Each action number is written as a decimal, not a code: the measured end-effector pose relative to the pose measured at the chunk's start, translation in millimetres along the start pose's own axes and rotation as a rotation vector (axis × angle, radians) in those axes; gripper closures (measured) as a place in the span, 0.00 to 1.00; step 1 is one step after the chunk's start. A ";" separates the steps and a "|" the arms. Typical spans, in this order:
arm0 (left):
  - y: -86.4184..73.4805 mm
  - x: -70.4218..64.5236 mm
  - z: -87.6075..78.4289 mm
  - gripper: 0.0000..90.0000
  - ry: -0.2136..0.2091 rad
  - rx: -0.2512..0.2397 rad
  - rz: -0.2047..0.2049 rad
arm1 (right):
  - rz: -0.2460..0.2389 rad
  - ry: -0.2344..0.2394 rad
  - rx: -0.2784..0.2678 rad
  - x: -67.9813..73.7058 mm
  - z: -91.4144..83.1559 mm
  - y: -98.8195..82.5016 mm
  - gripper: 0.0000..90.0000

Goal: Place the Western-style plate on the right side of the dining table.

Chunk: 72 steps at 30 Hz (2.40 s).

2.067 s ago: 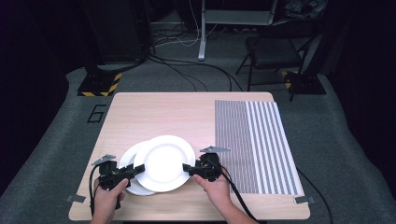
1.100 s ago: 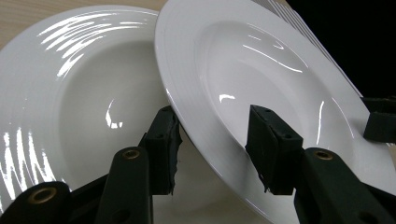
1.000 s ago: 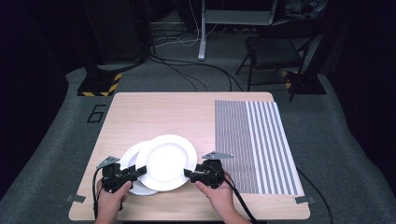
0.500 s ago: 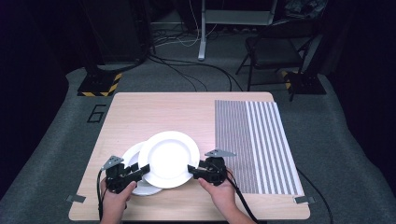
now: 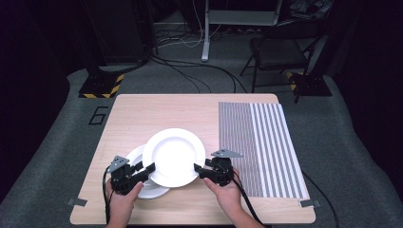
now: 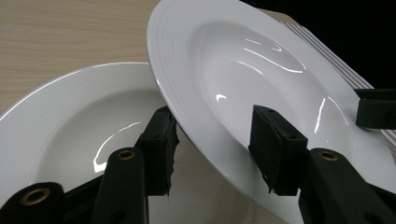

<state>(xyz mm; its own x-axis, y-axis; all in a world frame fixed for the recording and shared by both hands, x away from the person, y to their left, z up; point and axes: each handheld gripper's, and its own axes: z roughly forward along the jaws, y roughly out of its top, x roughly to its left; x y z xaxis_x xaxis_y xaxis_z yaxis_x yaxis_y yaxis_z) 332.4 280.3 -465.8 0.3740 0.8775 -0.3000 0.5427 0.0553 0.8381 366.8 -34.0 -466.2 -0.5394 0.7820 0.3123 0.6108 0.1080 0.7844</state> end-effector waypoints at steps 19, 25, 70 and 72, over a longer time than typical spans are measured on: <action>10.4 -23.7 15.9 0.57 0.030 -0.017 0.058 | -0.006 -0.047 -0.048 -12.9 -15.6 7.4 0.52; 13.9 -28.9 21.2 0.56 0.027 -0.016 0.063 | -0.015 -0.071 -0.063 -16.2 -20.4 8.7 0.52; 29.7 -68.6 66.2 0.56 -0.084 -0.007 0.087 | 0.040 -0.173 -0.157 -48.7 -63.9 -0.4 0.52; 30.4 -71.6 68.6 0.56 -0.094 -0.004 0.089 | 0.048 -0.183 -0.162 -50.0 -67.2 -1.7 0.52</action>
<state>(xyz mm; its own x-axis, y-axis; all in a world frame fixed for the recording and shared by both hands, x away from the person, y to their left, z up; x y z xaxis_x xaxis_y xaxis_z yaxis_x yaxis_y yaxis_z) 373.7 186.4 -450.1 0.4900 0.8303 -0.2655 0.5008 -0.0189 0.8654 353.8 -114.5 -447.0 -0.3886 0.8838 0.2604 0.5243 -0.0203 0.8513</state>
